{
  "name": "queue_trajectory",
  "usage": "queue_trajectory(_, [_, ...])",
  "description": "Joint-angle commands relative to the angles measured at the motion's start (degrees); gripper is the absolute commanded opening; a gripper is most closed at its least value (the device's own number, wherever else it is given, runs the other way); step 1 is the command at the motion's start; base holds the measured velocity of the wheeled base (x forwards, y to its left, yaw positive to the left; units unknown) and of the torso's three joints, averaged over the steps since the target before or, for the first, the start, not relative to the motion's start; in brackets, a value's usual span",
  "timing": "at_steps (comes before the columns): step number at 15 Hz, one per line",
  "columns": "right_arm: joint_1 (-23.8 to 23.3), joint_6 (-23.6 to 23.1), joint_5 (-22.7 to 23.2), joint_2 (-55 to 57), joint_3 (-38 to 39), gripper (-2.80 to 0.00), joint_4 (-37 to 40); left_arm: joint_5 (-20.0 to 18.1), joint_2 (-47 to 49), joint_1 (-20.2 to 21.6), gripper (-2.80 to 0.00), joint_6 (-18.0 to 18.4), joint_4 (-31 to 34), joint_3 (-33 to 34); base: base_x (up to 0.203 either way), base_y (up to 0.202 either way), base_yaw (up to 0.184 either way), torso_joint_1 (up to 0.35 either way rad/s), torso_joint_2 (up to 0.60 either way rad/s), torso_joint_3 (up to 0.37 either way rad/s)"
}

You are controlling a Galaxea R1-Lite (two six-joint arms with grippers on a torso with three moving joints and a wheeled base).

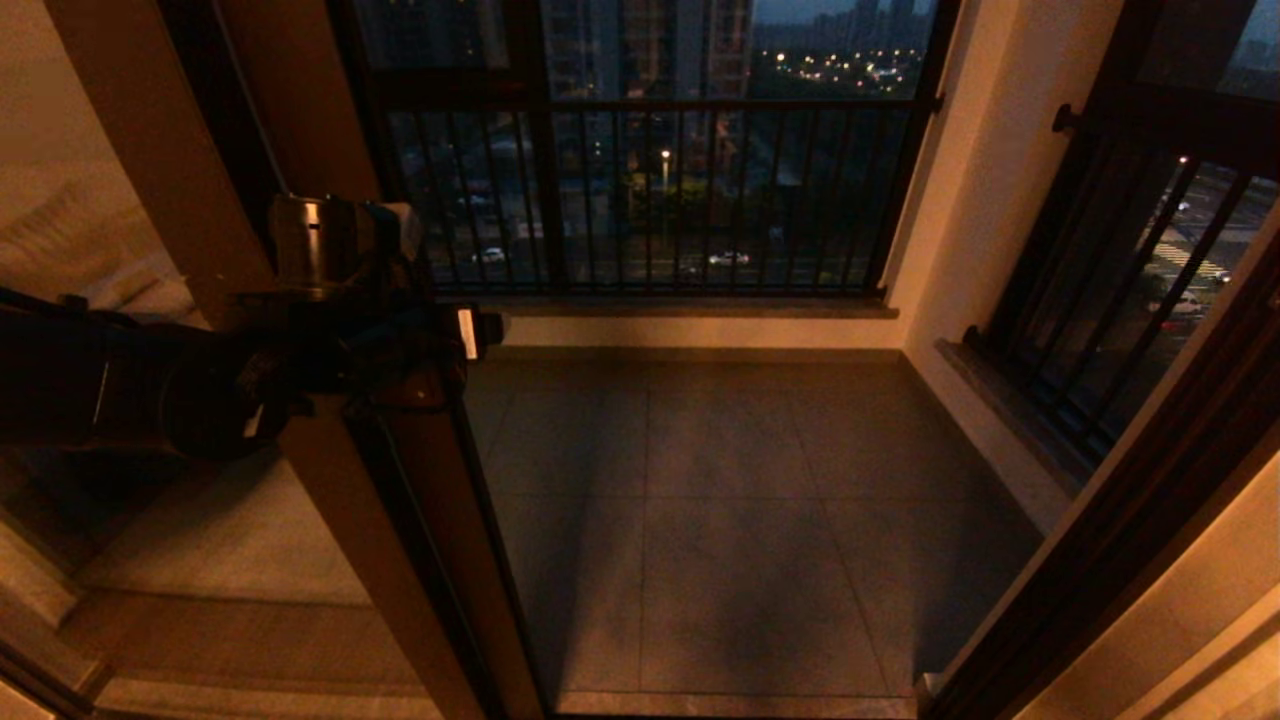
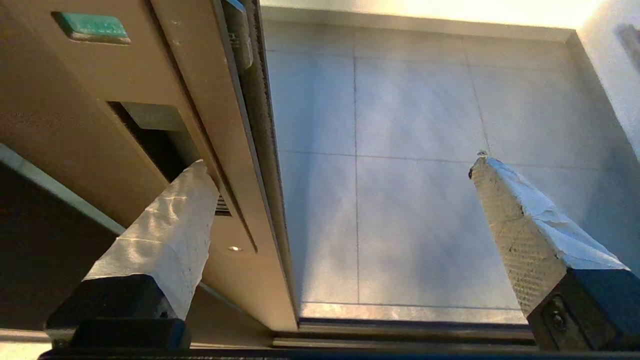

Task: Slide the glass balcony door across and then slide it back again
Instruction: Close the slid door

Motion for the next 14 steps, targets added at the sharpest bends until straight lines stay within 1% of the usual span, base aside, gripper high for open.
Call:
queue_trajectory(1, [0.0, 0.0, 0.1, 0.0, 0.2, -2.8, 0.0, -0.1, 0.4, -0.7, 0.0, -0.1, -0.1, 0.1, 0.0, 0.0, 0.0, 0.0, 0.0, 0.0])
queue_trajectory(5, [0.0, 0.0, 0.1, 0.0, 0.2, -2.8, 0.0, -0.1, 0.4, -1.2, 0.0, 0.1, -0.1, 0.0, 0.0, 0.0, 0.0, 0.0, 0.0, 0.0])
queue_trajectory(10, [0.0, 0.0, 0.1, 0.0, 0.2, -2.8, 0.0, 0.2, 0.6, -5.1, 0.0, 0.2, -0.1, -0.1, 0.0, 0.0, 0.0, 0.0, 0.0, 0.0])
queue_trajectory(14, [0.0, 0.0, 0.1, 0.0, 0.2, -2.8, 0.0, 0.2, 0.9, -6.4, 0.0, 0.2, -0.1, -0.8, 0.0, 0.0, 0.0, 0.0, 0.0, 0.0])
